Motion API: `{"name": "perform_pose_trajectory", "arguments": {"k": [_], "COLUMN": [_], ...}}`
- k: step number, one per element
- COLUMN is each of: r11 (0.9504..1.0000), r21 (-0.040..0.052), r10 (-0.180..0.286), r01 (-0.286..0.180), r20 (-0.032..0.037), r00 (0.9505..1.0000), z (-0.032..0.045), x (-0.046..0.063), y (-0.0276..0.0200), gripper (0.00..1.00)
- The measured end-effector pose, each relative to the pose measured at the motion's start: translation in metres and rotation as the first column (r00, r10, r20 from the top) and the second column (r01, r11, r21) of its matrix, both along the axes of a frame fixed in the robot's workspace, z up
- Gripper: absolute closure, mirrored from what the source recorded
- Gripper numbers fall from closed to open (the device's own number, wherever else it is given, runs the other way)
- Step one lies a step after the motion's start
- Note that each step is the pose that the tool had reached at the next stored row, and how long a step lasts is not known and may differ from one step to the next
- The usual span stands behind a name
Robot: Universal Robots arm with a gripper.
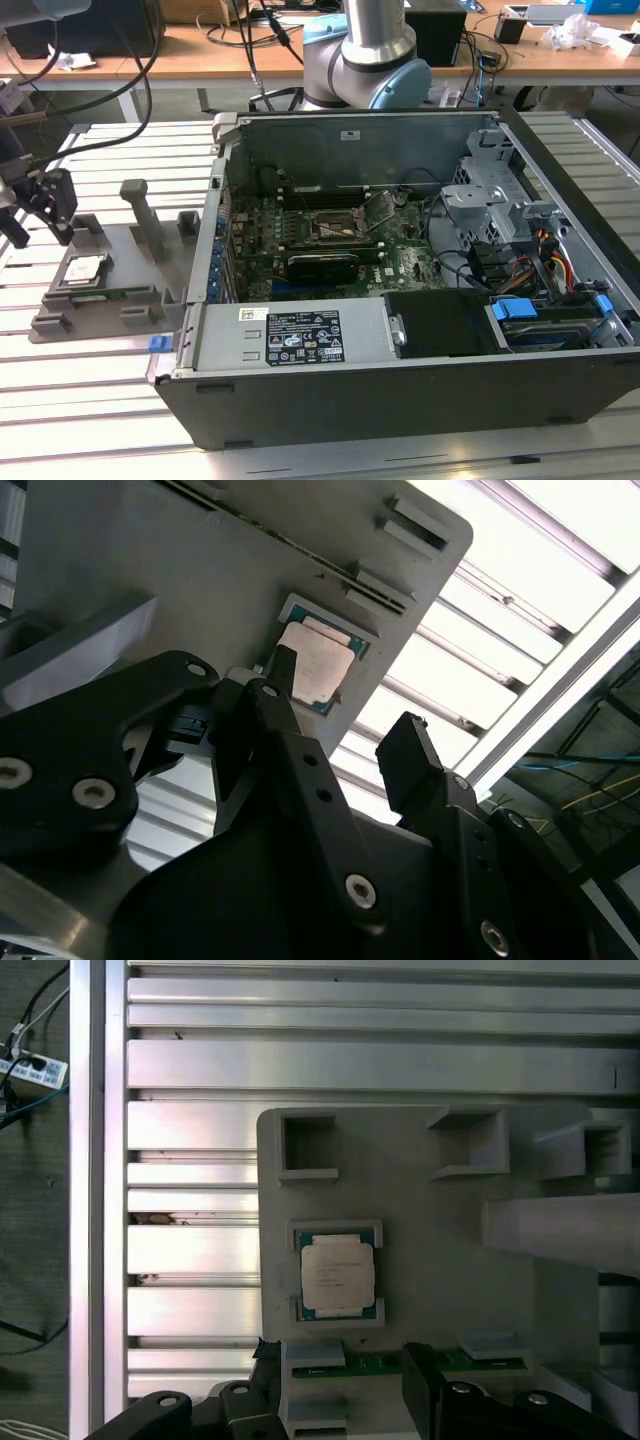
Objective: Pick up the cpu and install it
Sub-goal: 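Pick up the cpu and move it towards the insertion slot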
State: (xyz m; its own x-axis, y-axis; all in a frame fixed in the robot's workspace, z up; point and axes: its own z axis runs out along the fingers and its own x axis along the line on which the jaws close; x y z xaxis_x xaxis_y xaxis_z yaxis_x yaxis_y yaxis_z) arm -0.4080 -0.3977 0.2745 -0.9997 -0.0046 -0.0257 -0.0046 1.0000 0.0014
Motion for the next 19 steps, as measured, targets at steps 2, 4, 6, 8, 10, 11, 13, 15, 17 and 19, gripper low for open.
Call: {"name": "perform_pose_trajectory", "arguments": {"k": [2,4,6,8,10,11,13,15,17,19], "r11": [1.0000,1.0000,1.0000,1.0000,1.0000,1.0000,1.0000,1.0000,0.9999,0.9999], "r21": [0.0000,0.0000,-0.0006,-0.0028,-0.0061,-0.0083,-0.0087,-0.0089,-0.0095,-0.0101], "r10": [0.000,0.000,0.000,0.000,0.001,0.002,0.003,0.003,0.004,0.004], "r01": [0.000,0.000,0.000,0.000,-0.001,-0.002,-0.003,-0.003,-0.004,-0.004], "r20": [0.0000,0.0000,0.0001,0.0000,-0.0001,0.0001,-0.0001,0.0000,0.0000,-0.0001], "r00": [1.0000,1.0000,1.0000,1.0000,1.0000,1.0000,1.0000,1.0000,1.0000,1.0000], "z": [-0.0006,-0.0016,-0.0034,-0.0053,-0.0065,-0.0077,-0.0082,-0.0087,-0.0092,-0.0099], "x": [0.0000,0.0000,0.0000,0.0000,0.0005,0.0012,0.0014,0.0017,0.0021,0.0024], "y": [0.0000,0.0000,0.0000,0.0000,0.0005,0.0009,0.0010,0.0011,0.0010,0.0011], "gripper": [0.40,0.40,0.40,0.40,0.40,0.40,0.40,0.40,0.40,0.40]}}
